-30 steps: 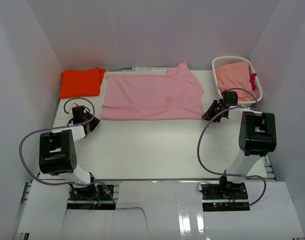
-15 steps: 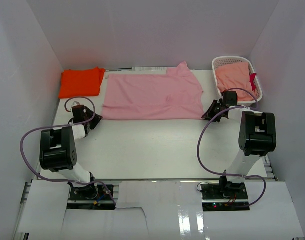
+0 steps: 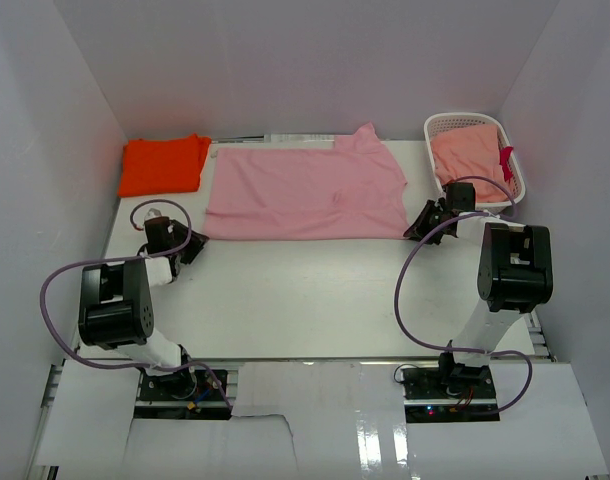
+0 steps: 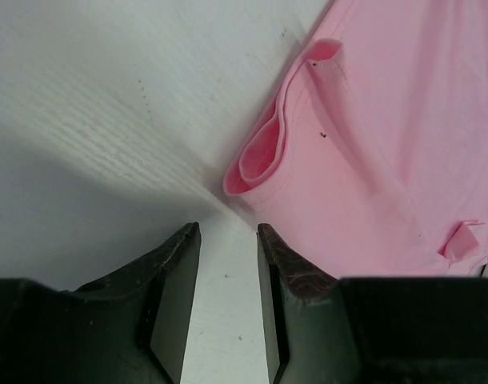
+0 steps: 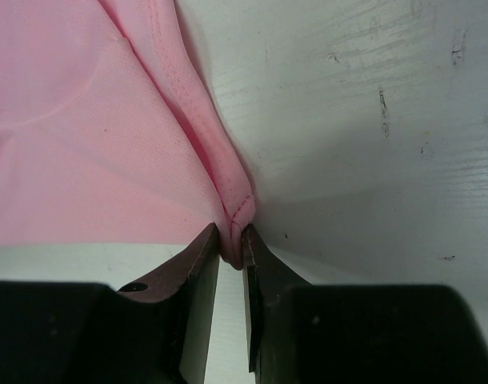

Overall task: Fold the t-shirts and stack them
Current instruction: Fold the flattened tshirt in 1/3 of the way, then grap the side of the flattened tshirt furthest away from the robot with both arms

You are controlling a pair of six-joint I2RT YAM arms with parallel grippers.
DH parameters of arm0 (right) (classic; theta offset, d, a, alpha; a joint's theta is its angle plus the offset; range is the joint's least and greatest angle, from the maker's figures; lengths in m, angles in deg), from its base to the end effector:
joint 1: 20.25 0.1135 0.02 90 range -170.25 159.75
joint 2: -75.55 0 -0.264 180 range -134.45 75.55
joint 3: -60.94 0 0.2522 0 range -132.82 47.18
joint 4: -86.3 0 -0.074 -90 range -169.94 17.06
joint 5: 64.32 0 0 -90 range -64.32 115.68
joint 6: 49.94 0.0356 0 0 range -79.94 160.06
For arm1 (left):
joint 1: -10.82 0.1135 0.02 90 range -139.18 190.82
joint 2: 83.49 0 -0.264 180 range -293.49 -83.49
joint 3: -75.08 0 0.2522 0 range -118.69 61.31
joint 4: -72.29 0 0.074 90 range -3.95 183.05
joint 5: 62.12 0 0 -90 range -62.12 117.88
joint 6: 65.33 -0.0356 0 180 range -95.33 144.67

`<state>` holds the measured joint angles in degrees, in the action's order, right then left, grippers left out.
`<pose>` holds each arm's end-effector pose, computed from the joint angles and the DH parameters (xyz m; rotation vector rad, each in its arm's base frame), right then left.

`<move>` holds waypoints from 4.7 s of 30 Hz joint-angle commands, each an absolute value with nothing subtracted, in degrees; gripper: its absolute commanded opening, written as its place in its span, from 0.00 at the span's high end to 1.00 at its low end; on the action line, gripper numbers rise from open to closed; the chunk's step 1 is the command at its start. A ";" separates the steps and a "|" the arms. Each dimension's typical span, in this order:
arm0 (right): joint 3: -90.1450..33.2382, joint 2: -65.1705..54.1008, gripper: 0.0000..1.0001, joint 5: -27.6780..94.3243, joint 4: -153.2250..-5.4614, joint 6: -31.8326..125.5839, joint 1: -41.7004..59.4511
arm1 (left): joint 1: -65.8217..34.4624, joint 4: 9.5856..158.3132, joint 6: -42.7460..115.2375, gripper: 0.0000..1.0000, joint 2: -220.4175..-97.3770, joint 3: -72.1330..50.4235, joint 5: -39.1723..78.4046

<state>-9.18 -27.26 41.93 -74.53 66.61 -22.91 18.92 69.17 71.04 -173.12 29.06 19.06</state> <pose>0.3577 -0.0066 0.1496 0.5105 2.4480 0.5275 0.2819 0.0346 0.1326 -0.9889 2.1017 -0.5200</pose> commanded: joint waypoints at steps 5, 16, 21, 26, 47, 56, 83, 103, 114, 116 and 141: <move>-10.21 -27.55 0.77 41.94 -73.87 66.16 -23.42 | 18.99 67.51 70.90 0.54 -176.83 27.13 18.82; -10.04 -27.64 0.77 41.77 -73.79 66.16 -23.42 | 18.91 67.42 69.93 0.55 -181.22 25.55 19.09; -9.95 -27.46 0.77 41.59 -73.79 66.08 -23.42 | 18.99 67.33 69.84 0.64 -182.19 25.45 19.26; -9.86 -27.37 0.77 41.59 -73.70 66.08 -23.42 | 18.91 67.42 69.75 0.78 -181.84 25.80 19.18; -0.99 -19.21 0.92 41.42 -73.35 66.60 -23.15 | 18.91 70.14 67.73 1.00 -174.90 31.96 18.03; 6.48 -8.67 0.92 40.10 -70.36 65.99 -22.62 | 18.91 78.13 69.40 1.00 -163.39 35.74 19.60; 17.74 8.22 0.92 38.16 -54.27 65.20 -22.27 | 18.91 98.88 73.45 1.00 -144.05 41.54 22.43; 15.28 12.87 0.26 35.61 -49.44 64.23 -22.27 | 18.91 104.50 73.44 0.63 -140.63 39.87 26.46; 2.19 17.02 0.27 34.46 -46.18 60.03 -22.27 | 18.91 110.93 72.22 0.62 -128.93 31.88 31.49; -1.41 15.44 0.27 36.66 -47.24 58.79 -22.27 | 18.91 108.65 70.29 0.62 -130.41 30.47 30.52; -61.67 -40.54 0.04 50.11 -47.33 56.24 -20.34 | 18.47 77.79 65.80 0.10 -190.18 -10.92 -0.68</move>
<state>-53.15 -38.32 47.55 -49.37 57.58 -20.44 18.68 78.24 66.05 -188.04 -6.13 2.67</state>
